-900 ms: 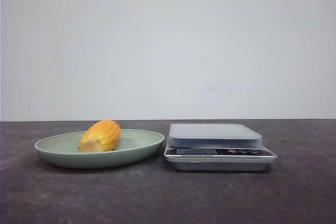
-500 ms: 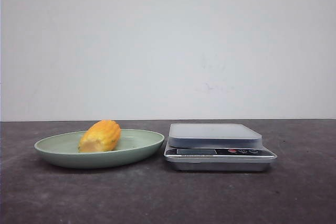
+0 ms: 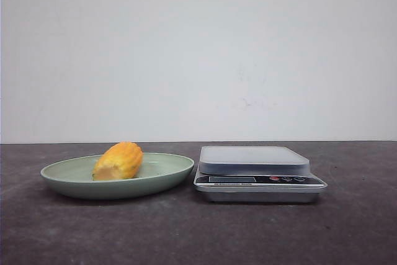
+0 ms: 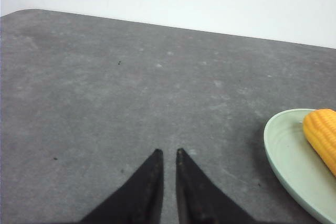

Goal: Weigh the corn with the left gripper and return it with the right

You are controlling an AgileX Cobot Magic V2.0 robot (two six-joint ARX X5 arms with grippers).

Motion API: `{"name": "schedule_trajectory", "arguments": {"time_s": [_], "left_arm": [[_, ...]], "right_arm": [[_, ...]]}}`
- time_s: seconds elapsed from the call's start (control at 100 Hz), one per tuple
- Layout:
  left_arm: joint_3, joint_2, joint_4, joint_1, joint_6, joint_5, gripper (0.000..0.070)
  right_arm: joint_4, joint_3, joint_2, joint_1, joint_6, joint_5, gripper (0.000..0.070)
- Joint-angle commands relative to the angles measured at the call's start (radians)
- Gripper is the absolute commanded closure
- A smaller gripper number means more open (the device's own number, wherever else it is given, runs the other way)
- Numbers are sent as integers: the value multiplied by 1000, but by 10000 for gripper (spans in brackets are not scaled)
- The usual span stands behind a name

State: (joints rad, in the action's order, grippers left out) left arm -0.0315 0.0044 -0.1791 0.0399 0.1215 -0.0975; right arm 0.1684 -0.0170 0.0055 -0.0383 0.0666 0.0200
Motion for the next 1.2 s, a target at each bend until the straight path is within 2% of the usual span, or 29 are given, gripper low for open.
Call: {"name": "schedule_trajectory", "arguments": {"time_s": [0.0, 0.67, 0.87, 1.11, 1.19], "left_arm": [[18, -1, -5, 0, -12, 5, 700], [18, -1, -6, 0, -12, 5, 700], [18, -1, -3, 0, 3, 5, 700], [18, -1, 32, 0, 1, 5, 700], [18, -1, 37, 0, 41, 22, 700]], "right_arm": [[-12, 4, -2, 2, -3, -1, 689], [-12, 4, -2, 2, 2, 0, 690], [-5, 4, -2, 2, 47, 55, 690], [3, 4, -2, 2, 54, 57, 692], [0, 3, -1, 2, 83, 58, 694]]}}
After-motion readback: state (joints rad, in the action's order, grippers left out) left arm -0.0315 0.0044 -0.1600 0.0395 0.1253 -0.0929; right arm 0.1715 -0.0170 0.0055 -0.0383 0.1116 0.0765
